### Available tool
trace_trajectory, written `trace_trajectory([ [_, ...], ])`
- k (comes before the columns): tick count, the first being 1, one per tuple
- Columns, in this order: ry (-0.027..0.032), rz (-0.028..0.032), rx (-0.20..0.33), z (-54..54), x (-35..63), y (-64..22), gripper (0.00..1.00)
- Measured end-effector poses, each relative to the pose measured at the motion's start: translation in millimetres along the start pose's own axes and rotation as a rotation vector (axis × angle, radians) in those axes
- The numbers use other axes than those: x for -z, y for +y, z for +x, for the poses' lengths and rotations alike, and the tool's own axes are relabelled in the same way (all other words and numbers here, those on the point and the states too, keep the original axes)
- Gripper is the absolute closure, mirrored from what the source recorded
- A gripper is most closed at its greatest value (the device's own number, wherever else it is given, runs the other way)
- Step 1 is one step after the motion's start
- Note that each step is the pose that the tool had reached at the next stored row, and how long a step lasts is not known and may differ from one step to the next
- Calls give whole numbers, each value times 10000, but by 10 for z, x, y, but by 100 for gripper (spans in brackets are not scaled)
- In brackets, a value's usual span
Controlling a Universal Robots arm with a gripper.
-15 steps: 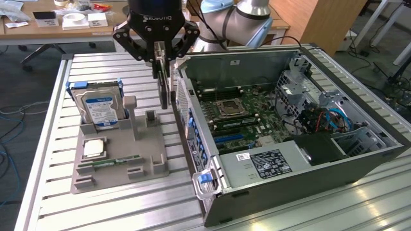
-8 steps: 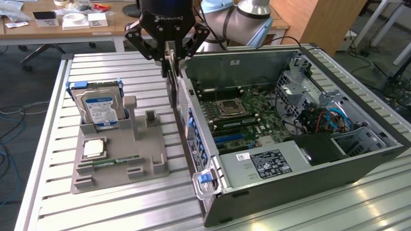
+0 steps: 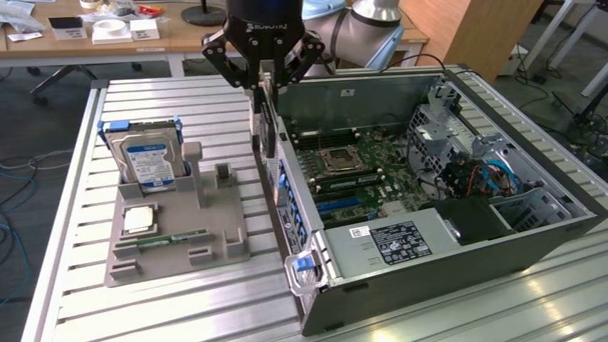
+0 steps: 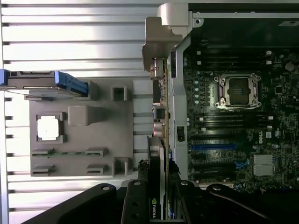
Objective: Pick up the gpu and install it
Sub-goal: 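Pick up the gpu and move the gpu toward the slot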
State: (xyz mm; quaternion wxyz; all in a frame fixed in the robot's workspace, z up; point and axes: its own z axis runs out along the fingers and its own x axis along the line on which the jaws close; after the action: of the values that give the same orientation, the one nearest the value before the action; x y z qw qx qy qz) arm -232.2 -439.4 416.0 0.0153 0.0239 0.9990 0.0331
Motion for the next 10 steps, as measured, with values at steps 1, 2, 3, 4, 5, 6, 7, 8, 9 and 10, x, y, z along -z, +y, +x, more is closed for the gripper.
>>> trace_trajectory([
  [1, -1, -1, 0, -21, -1, 1, 73],
  [2, -1, -1, 0, -42, -2, 2, 73],
  [3, -1, -2, 0, -63, -3, 3, 73],
  [4, -1, -1, 1, -84, -3, 4, 73],
  [5, -1, 0, 1, -104, -4, 5, 73],
  [6, -1, -1, 1, -125, -5, 6, 73],
  [7, -1, -1, 0, -145, -5, 7, 73],
  [8, -1, -1, 0, -165, -5, 8, 73],
  [9, -1, -1, 0, -184, -6, 9, 73],
  [10, 0, -1, 0, -203, -7, 10, 73],
])
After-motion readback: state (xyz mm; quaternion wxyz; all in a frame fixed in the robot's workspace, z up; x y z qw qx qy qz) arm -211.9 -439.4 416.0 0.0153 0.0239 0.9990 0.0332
